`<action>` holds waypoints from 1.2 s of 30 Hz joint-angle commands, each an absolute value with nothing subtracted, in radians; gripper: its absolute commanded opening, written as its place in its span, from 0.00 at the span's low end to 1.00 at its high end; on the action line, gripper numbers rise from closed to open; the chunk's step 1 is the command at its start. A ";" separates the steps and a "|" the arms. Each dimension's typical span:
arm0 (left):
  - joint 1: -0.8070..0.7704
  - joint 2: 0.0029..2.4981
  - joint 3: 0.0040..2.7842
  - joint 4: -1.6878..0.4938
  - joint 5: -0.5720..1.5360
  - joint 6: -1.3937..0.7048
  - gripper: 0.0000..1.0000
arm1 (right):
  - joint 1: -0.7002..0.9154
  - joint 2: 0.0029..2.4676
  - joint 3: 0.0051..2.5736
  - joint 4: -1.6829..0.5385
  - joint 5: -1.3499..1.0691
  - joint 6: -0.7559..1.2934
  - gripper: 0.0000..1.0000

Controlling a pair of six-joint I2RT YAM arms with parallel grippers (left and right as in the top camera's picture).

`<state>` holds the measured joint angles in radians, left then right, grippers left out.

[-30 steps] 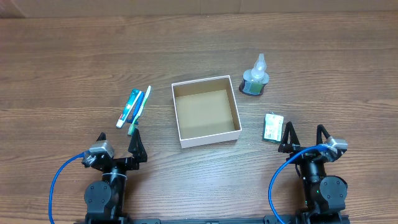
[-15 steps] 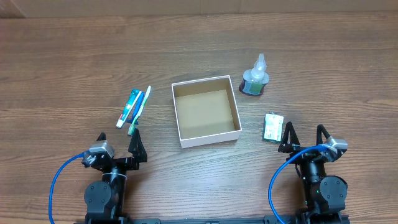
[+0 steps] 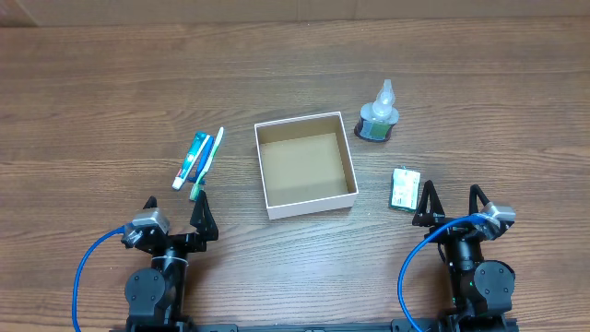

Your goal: Pack container

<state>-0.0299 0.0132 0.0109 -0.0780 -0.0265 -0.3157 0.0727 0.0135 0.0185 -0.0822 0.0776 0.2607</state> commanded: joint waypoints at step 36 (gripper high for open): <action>-0.020 0.006 0.005 -0.074 -0.025 -0.329 1.00 | 0.072 0.621 0.719 -0.455 -0.199 0.459 1.00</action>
